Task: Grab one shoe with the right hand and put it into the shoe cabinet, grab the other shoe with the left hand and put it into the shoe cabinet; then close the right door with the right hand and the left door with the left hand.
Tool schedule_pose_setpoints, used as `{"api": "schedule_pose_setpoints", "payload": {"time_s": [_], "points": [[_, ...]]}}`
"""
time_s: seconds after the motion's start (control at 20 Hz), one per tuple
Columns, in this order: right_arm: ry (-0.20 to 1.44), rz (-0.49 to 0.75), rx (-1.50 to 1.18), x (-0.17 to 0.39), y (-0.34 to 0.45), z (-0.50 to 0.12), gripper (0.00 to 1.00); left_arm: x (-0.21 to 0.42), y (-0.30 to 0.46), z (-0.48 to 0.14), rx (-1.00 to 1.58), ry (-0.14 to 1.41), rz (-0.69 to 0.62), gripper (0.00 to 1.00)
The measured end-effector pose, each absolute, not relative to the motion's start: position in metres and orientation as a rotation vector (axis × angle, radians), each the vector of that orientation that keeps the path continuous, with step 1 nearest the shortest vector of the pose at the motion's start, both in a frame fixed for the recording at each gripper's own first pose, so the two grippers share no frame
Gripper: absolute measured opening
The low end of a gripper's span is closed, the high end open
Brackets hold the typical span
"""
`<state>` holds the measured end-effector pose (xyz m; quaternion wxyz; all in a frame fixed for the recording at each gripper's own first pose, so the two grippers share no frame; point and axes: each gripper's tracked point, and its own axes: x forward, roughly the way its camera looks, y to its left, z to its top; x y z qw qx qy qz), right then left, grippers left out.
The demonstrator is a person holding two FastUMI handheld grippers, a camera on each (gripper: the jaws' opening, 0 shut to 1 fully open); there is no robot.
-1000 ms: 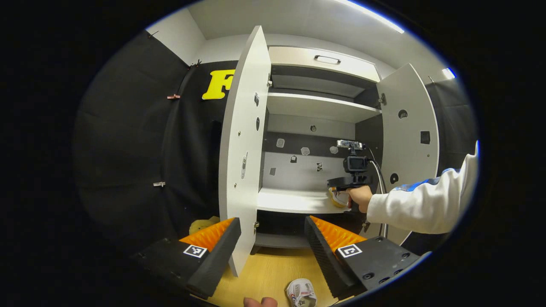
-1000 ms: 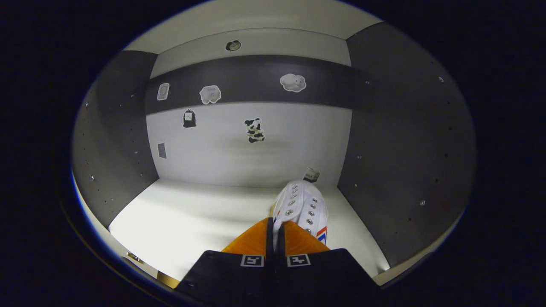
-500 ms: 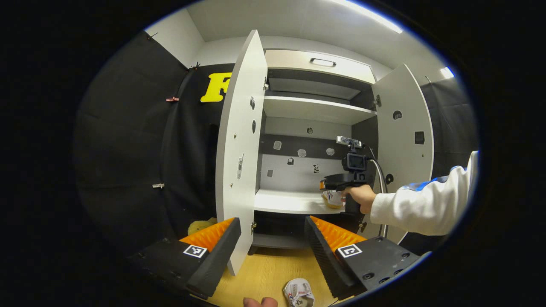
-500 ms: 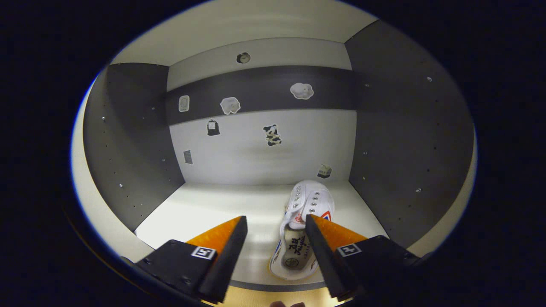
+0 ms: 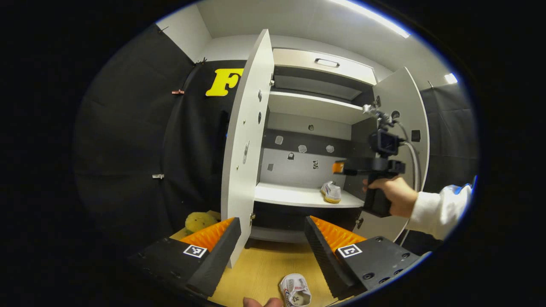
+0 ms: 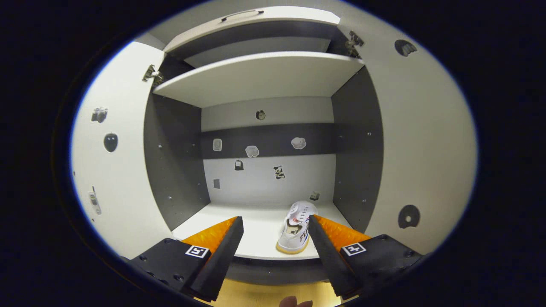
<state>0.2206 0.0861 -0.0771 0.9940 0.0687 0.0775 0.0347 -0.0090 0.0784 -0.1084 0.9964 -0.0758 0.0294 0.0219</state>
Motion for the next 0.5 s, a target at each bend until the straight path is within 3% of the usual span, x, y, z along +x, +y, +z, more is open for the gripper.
{"api": "schedule_pose_setpoints", "payload": {"time_s": [0.25, 0.5], "points": [[0.067, 0.107, 0.122, 0.142, 0.075, -0.045, 0.97, -0.020, 0.065, -0.180, -0.118, 0.133, 0.015, 0.95], [0.021, 0.125, 0.127, 0.085, 0.062, -0.019, 0.96, -0.030, 0.023, -0.259, -0.075, 0.208, -0.097, 0.95]]}}
